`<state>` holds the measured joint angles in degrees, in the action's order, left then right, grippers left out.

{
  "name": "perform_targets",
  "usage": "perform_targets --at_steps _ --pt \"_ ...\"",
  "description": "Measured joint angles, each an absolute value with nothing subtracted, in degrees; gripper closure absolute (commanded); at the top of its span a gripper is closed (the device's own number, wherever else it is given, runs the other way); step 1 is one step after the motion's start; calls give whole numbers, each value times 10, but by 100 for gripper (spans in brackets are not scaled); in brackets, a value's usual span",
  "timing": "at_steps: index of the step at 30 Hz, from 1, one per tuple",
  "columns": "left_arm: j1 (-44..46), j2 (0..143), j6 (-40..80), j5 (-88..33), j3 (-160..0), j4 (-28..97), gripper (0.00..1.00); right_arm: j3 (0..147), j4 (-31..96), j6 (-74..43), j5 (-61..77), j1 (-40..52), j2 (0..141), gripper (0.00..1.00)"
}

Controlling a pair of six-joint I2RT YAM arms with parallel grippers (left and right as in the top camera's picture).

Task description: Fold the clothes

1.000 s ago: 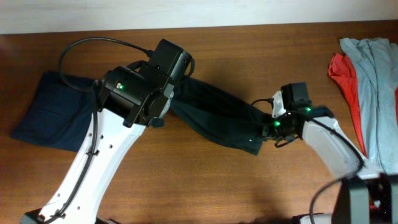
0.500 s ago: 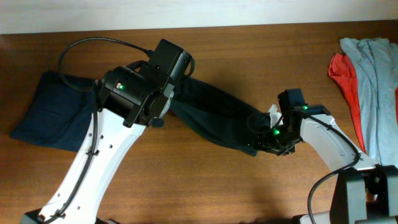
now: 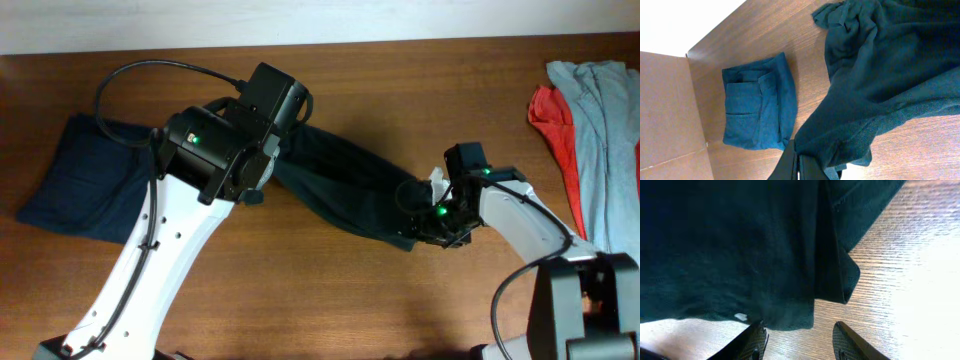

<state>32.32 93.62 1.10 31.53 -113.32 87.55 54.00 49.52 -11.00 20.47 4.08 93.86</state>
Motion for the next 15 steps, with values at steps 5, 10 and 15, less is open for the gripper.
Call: perform_targets --at_steps 5,10,15 --pt "323 936 11 316 -1133 875 99 540 501 -119 206 41 943 59" --pt "323 936 11 316 -1133 875 99 540 482 -130 226 41 943 59" --pt "323 936 11 316 -1133 876 99 531 461 -144 231 41 943 69"
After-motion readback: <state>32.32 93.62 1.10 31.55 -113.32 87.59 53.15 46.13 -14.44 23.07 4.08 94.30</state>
